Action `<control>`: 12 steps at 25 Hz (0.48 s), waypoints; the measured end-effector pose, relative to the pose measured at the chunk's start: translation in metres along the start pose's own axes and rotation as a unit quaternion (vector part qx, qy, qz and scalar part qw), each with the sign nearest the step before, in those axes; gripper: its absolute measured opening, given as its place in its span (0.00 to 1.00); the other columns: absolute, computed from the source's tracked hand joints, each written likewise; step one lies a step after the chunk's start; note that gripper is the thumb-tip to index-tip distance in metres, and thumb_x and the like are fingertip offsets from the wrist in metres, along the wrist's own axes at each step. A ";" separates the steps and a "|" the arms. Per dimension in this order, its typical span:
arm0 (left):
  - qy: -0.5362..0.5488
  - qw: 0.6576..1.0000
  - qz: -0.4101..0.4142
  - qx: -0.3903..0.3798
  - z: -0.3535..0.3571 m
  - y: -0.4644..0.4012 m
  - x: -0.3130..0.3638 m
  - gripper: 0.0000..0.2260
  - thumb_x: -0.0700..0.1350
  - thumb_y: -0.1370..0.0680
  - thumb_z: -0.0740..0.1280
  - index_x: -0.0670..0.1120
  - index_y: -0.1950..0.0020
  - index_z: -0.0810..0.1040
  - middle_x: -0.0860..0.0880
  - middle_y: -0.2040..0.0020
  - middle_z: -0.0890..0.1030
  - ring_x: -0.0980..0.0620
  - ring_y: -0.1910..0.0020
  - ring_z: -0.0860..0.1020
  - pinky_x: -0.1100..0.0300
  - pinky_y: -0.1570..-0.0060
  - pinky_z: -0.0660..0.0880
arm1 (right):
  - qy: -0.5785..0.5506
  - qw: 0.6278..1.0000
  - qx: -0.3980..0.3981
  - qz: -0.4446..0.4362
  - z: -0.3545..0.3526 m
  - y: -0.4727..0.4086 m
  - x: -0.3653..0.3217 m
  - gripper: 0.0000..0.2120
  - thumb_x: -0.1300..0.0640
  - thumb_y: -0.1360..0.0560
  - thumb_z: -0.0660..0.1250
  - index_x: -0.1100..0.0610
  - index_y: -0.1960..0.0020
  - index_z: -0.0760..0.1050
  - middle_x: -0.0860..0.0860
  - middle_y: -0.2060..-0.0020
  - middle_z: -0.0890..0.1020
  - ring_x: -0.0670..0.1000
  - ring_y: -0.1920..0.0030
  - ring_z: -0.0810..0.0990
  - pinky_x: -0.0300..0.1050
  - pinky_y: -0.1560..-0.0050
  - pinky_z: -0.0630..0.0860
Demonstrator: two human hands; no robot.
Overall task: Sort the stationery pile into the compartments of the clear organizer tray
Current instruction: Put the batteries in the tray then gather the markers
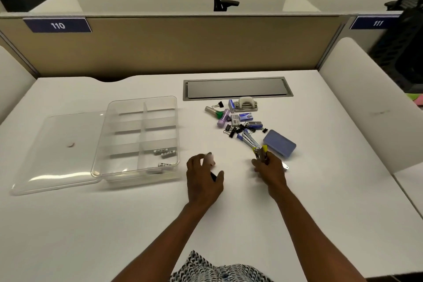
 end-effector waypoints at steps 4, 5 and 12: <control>0.106 0.992 -0.009 -0.072 0.021 0.002 0.030 0.24 0.54 0.26 0.70 0.50 0.32 0.73 0.51 0.39 0.75 0.53 0.39 0.72 0.58 0.40 0.73 | -0.174 0.979 -0.087 0.058 0.028 0.019 -0.003 0.11 0.51 0.21 0.66 0.58 0.44 0.79 0.58 0.53 0.85 0.53 0.59 0.82 0.49 0.62 0.78; 0.127 0.987 -0.026 -0.091 0.026 0.001 0.034 0.23 0.55 0.25 0.70 0.50 0.32 0.73 0.52 0.39 0.76 0.54 0.40 0.74 0.57 0.41 0.74 | -0.192 0.974 -0.101 0.063 0.035 0.025 -0.006 0.14 0.49 0.20 0.65 0.59 0.44 0.79 0.58 0.53 0.85 0.55 0.58 0.83 0.50 0.59 0.80; 0.128 0.982 -0.077 -0.117 0.029 -0.008 0.033 0.24 0.59 0.27 0.70 0.51 0.34 0.75 0.53 0.42 0.81 0.55 0.47 0.80 0.57 0.45 0.78 | -0.232 0.955 -0.164 0.085 0.064 0.045 -0.018 0.20 0.44 0.18 0.57 0.55 0.43 0.82 0.54 0.53 0.87 0.57 0.50 0.86 0.54 0.45 0.80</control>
Point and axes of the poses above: each hand's wrist, its own y-axis away from the middle knuckle, its own z-axis out of the palm, x = y × z, the point moved 7 cm from there along -y, towards the middle knuckle
